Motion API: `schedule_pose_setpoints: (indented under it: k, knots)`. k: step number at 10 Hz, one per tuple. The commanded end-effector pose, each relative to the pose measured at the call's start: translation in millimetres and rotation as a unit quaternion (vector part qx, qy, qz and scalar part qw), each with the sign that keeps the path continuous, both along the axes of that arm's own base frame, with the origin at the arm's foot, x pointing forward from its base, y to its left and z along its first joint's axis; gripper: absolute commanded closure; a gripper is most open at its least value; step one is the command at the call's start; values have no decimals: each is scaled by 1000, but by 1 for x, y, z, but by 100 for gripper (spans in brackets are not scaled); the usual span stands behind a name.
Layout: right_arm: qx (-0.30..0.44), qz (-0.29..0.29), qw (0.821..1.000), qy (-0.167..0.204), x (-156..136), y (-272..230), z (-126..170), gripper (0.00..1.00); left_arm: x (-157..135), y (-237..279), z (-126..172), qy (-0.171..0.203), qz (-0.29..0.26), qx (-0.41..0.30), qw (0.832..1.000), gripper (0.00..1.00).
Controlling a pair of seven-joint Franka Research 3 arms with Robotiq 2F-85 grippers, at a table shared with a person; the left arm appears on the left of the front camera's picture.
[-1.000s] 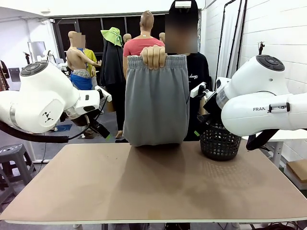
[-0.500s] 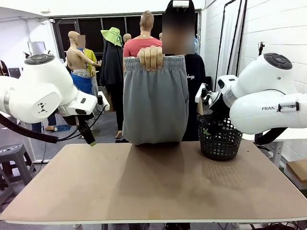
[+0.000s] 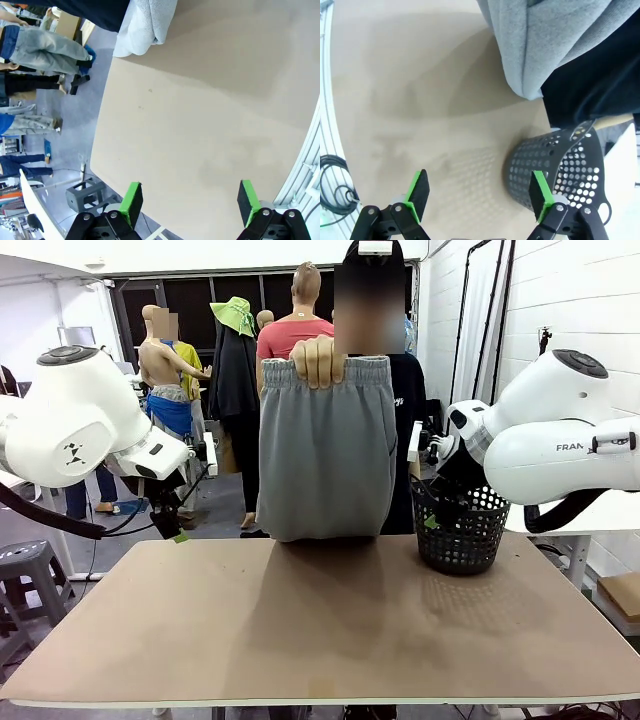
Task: Fold the training pants.
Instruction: Grab both ends of the Training pants handed by a person.
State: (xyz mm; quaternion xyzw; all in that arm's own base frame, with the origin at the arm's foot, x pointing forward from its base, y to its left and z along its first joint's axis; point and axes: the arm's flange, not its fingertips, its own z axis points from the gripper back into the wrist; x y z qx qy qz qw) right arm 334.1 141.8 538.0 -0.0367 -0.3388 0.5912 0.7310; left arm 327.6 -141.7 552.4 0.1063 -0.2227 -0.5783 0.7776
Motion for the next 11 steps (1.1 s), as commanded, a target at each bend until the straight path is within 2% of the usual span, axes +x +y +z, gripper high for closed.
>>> schedule_pose_setpoints:
  k: [1,3,4,5,6,7,8,10,11]
  knots:
    - [2,-3,1000,-12,0,0,0,0,0,-2,-1,-3,2,2,1000,0]
    - [0,-1,1000,-3,0,0,1,0,0,0,0,0,0,0,1000,0]
    - [19,26,999,-12,10,-2,1,0,17,3,-1,-3,-42,-8,999,0]
    - [17,49,999,-13,25,-8,-1,0,35,7,0,-12,-80,19,997,0]
    - [38,76,996,-4,33,-17,-1,0,48,7,0,6,-119,23,993,0]
    - [55,106,993,-3,45,-23,-2,0,58,9,2,15,-172,-4,985,0]
    - [63,126,990,-2,52,-28,-2,0,66,11,1,4,-198,-13,980,0]
    - [93,136,986,-1,67,-25,-4,0,79,10,3,-37,-225,-79,971,0]
    - [114,144,983,-5,76,-23,-7,0,89,10,2,-46,-239,-98,965,0]
